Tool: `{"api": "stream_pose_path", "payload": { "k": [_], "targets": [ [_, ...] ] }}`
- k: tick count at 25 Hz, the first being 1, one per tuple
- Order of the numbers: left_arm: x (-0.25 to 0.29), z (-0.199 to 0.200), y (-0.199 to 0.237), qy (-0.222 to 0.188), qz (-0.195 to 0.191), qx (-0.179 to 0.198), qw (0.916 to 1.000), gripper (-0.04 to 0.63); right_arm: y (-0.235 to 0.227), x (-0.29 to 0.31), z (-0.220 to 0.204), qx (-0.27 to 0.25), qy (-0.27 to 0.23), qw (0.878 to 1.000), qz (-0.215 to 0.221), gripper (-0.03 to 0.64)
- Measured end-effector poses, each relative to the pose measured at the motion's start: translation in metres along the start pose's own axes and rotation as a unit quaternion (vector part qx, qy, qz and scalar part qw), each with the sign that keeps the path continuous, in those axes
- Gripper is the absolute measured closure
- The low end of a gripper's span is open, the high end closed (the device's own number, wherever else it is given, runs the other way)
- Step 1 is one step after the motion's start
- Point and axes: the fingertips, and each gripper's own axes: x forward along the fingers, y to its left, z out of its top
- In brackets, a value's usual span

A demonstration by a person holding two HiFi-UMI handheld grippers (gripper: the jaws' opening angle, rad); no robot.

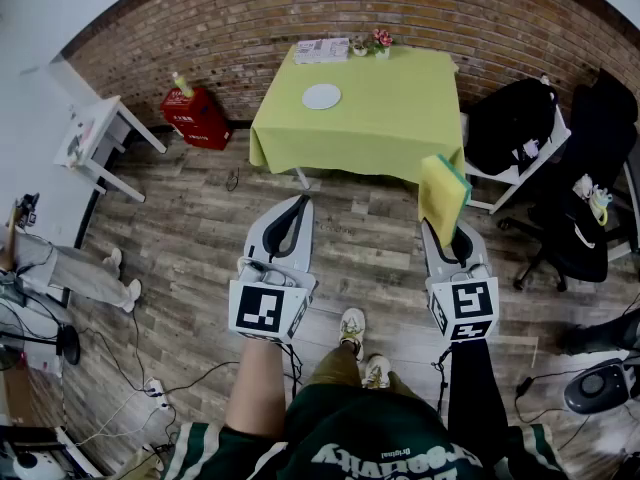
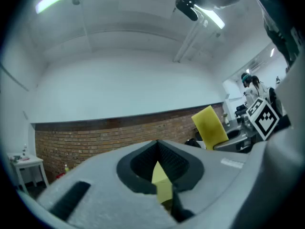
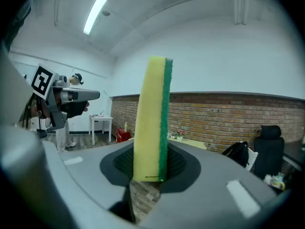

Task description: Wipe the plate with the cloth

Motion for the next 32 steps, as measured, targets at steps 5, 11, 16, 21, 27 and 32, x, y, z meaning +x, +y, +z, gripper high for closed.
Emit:
{"api": "stream_pose_path", "payload": {
  "k": [5, 11, 16, 21, 27, 32],
  "targets": [
    [-0.011, 0.012, 0.000, -0.011, 0.005, -0.013, 0.9998, 0.588, 0.016, -0.002, 0.001, 0.008, 0.000, 1.000, 0.010, 0.500],
    [0.009, -0.005, 0.041, -0.010, 0.028, -0.008, 0.9995, 0.588, 0.031, 0.045, 0.009, 0.032, -0.004, 0.999, 0.040, 0.489],
    [0.047, -0.017, 0.096, -0.007, 0.037, 0.003, 0.9993, 0.588, 0.032, 0.113, 0.025, 0.024, -0.002, 0.999, 0.041, 0.486],
    [0.086, -0.032, 0.153, 0.002, 0.031, 0.009, 0.9995, 0.588, 0.036, 0.180, 0.044, 0.019, -0.003, 0.999, 0.029, 0.485],
    [0.125, -0.047, 0.209, -0.002, 0.016, -0.003, 0.9999, 0.588, 0.041, 0.248, 0.051, 0.012, 0.016, 1.000, 0.014, 0.482],
    [0.149, -0.064, 0.245, 0.004, 0.004, -0.007, 1.0000, 0.588, 0.047, 0.291, 0.051, 0.008, 0.028, 1.000, 0.006, 0.482]
  ]
}}
